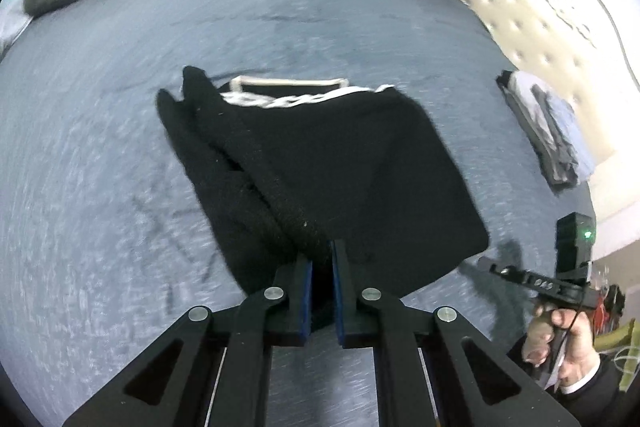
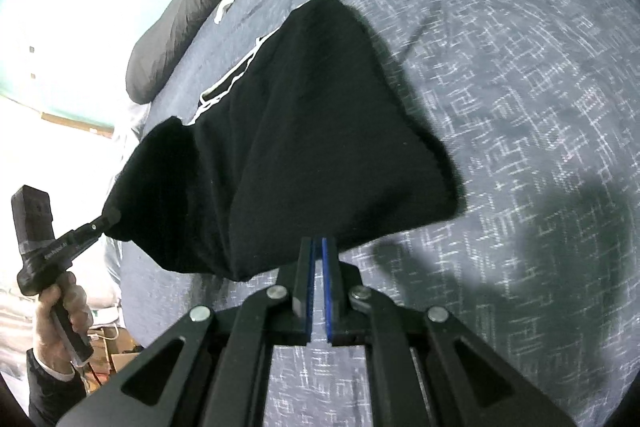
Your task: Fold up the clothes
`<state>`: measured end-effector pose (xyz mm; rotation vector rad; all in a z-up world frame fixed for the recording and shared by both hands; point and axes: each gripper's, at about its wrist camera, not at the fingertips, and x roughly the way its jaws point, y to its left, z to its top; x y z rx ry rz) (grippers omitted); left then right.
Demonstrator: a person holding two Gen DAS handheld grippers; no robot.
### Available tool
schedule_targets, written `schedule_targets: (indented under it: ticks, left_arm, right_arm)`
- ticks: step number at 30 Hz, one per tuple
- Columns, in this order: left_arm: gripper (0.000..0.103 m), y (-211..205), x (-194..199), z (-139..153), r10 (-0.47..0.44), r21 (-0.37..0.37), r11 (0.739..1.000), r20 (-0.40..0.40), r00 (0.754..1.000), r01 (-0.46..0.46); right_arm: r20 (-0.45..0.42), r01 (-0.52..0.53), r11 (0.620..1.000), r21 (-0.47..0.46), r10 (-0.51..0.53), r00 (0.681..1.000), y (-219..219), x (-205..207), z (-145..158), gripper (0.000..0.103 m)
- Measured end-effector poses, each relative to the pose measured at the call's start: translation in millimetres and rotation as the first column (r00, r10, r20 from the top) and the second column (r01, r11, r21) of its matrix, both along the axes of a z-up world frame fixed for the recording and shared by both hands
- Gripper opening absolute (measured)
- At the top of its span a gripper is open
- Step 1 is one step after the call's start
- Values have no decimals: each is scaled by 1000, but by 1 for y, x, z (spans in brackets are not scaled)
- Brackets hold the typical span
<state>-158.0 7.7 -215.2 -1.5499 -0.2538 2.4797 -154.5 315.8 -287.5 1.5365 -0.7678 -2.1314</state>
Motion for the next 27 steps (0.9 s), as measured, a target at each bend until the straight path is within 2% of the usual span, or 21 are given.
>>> schedule_targets:
  ticks: [8,11,15,18,22,24,26,27]
  left_arm:
    - [6,95,-23,19,-135,-8,991,-21,991,134]
    - [6,137,-32,7,-192,-6,981,0,981,192]
    - [6,175,-39,-27,-241,-14,970,68,968,242]
    - [6,184,-45,-53,-240,2,970,126,962,242]
    - [6,180,-44,-53,-232,28,973,128,964,230]
    - [13,174,-42,-45,-225,54,974,119,967,220]
    - [27,167,-38,-34,-221,78,974,97,970,214]
    - [29,161,-36,-25,-214,89,974,81,973,207]
  right_arm:
    - [-15,40,997,-60,-41,999,25,1,-5,3]
    - [-11,52,995,-83,-53,999,31,4,-10,3]
    - [3,63,991,-120,-63,998,34,8,-17,3]
    - [-3,58,989,-135,-59,998,34,8,-16,3]
    - [-14,49,987,-151,-52,999,33,7,-13,3]
    - [-16,34,987,-154,-37,999,34,6,-13,4]
    - [-20,22,985,-173,-26,999,30,4,-12,5]
    - [-22,16,983,-182,-21,1000,28,3,-11,5]
